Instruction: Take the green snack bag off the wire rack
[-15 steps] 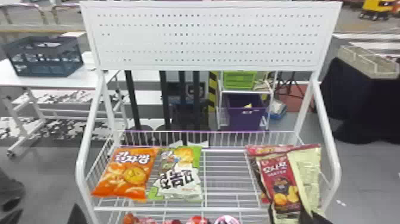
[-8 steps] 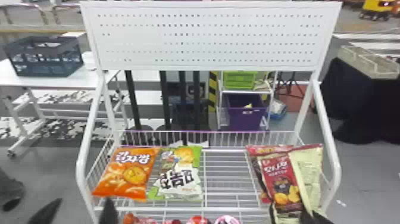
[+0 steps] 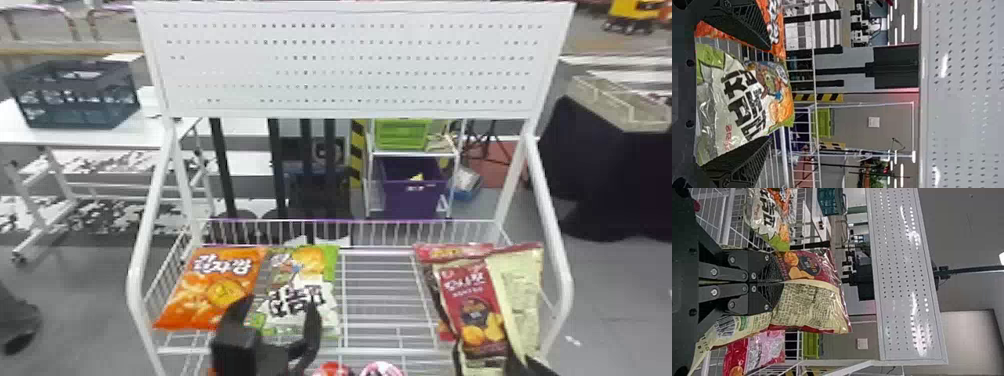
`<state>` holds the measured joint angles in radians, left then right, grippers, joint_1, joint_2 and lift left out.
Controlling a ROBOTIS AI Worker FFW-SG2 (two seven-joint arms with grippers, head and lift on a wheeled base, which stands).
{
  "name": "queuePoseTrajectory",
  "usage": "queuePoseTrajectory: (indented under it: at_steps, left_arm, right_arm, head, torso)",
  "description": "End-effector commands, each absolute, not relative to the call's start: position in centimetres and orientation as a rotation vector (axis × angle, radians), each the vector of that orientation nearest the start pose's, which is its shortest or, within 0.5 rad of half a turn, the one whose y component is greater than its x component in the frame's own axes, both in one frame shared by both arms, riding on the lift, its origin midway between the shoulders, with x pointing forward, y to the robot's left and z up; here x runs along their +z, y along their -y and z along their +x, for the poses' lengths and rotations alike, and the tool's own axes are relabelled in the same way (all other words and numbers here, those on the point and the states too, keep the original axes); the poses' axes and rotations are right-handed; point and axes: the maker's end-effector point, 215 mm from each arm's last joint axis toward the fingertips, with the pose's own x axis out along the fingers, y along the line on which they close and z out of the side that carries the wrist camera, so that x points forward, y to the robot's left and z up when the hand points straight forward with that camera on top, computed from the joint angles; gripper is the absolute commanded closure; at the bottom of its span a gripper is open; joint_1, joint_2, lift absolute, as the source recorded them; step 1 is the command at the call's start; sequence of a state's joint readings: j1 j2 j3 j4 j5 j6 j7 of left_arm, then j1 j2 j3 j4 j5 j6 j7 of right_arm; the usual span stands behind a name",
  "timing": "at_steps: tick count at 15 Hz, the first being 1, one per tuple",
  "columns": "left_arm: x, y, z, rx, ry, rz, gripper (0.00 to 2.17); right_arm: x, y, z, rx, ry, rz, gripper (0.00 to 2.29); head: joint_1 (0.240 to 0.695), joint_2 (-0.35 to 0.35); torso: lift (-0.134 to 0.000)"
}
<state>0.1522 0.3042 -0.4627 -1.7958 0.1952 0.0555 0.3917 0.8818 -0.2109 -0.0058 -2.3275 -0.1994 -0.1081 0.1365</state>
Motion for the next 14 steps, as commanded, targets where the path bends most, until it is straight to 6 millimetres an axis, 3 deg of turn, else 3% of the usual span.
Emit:
queuePoseTrajectory:
  at_steps: [1,5,7,9,11,12,13,14]
  left_arm:
    - [-40.2,-10.2,53.7,-0.125,-0.153,0.076,0.09]
    - [-42.5,-11.0,57.6,-0.101,-0.221,0.098,0.09]
    - [-43.0,-11.2,58.4,-0.103,-0.246,0.105,0.11]
    - [-44.1,-11.4,58.6,-0.106,-0.283,0.108,0.29]
    - [-44.9,-11.4,58.4,-0.109,-0.313,0.110,0.94]
    - [-44.9,-11.5,58.3,-0.100,-0.314,0.106,1.51]
    - [-44.8,-11.1,58.2,-0.116,-0.322,0.104,1.86]
    - [-45.2,-10.6,57.8,-0.142,-0.345,0.109,1.89]
  right_arm:
    - [-30.4,19.3,33.9,0.270,-0.033,0.059,2.24]
    - [-30.7,19.3,34.1,0.270,-0.035,0.060,2.24]
    - [-30.6,19.3,34.3,0.271,-0.032,0.058,2.24]
    - [-30.4,19.2,34.4,0.271,-0.028,0.057,2.24]
    - [-30.4,19.2,34.4,0.273,-0.027,0.057,2.24]
    - [-30.4,19.2,34.4,0.273,-0.027,0.057,2.24]
    - [-30.3,19.2,34.4,0.273,-0.025,0.057,2.24]
    - [-30.3,19.2,34.4,0.273,-0.025,0.057,2.24]
  head:
    - [0.499,0.000]
    - [0.499,0.000]
    - [0.499,0.000]
    - [0.499,0.000]
    - [0.499,0.000]
    - [0.499,0.000]
    - [0.499,0.000]
    - [0.499,0.000]
  torso:
    - [0.000]
    - [0.000]
    - [0.000]
    - [0.000]
    - [0.000]
    - [0.000]
    - [0.000]
    - [0.000]
